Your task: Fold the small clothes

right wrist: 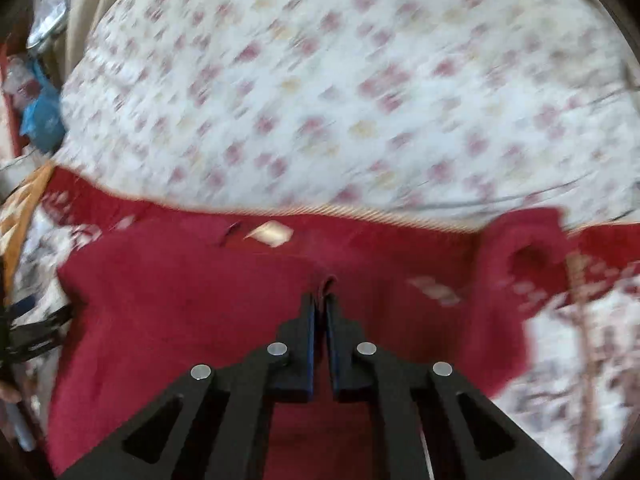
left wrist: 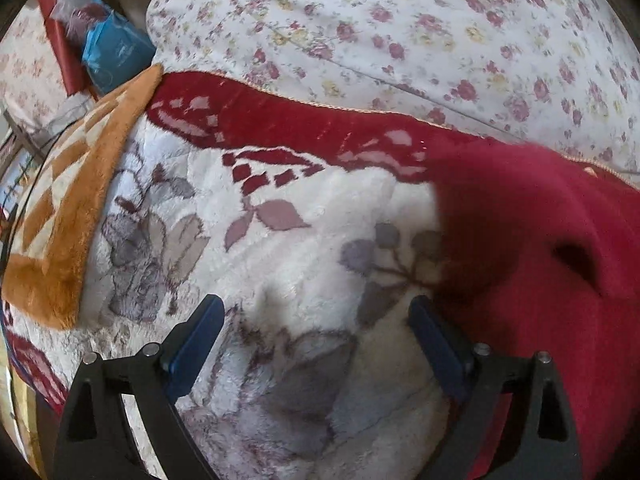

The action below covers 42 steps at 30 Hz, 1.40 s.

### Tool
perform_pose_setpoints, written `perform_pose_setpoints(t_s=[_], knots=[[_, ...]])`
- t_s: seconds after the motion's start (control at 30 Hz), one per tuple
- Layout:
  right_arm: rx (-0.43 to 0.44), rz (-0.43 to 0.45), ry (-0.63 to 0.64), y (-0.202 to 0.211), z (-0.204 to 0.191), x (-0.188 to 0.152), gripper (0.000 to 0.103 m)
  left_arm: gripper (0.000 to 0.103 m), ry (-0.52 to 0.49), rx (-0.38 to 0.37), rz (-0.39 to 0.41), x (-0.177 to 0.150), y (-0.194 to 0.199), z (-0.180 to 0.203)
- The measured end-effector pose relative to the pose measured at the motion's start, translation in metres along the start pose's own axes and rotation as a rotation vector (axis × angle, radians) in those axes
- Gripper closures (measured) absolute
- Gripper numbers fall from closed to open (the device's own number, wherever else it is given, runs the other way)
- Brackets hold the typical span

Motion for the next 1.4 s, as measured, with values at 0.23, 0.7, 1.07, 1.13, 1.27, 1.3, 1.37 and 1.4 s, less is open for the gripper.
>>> perform_pose_setpoints(t_s=[0.23, 0.7, 1.07, 1.13, 1.27, 1.3, 1.37, 1.4], knots=[[-0.007, -0.105, -0.148, -0.009, 0.029, -0.022, 0.055, 0.010, 0.081, -0.061, 0.035, 0.004, 0.020, -0.010], [0.528, -0.173, 0.266, -0.067, -0.279, 0.049, 0.031, 0.010, -0.010, -0.108, -0.019, 0.007, -0.001, 0.024], [0.451, -0.268, 0.308, -0.146, -0.323, 0.037, 0.095, 0.010, -0.011, -0.113, -0.068, 0.000, -0.018, 0.007], [0.463, -0.259, 0.304, -0.142, -0.322, 0.037, 0.091, 0.010, 0.005, -0.110, -0.040, 0.008, -0.009, 0.001], [0.484, -0.244, 0.231, -0.091, -0.278, 0.038, 0.054, 0.010, 0.039, -0.122, 0.017, 0.022, 0.008, -0.005], [0.449, -0.216, 0.229, -0.077, -0.263, 0.035, 0.049, 0.010, 0.048, -0.130, 0.025, 0.024, 0.010, -0.005], [0.436, -0.188, 0.241, -0.060, -0.247, 0.020, 0.047, 0.010, 0.060, -0.152, 0.030, 0.028, 0.011, 0.002], [0.422, -0.202, 0.244, -0.061, -0.241, 0.009, 0.047, 0.010, 0.060, -0.156, 0.029, 0.029, 0.011, 0.006]])
Point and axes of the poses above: each gripper's, at about its wrist camera, not at the fingertips, and y roughly against the way its jaws point, z to its right, x to its top, the point moved 10 cm from there along -y, roughly the way its jaws point, and after that the axes turned 1 degree about -z, right-handed, at the moved point
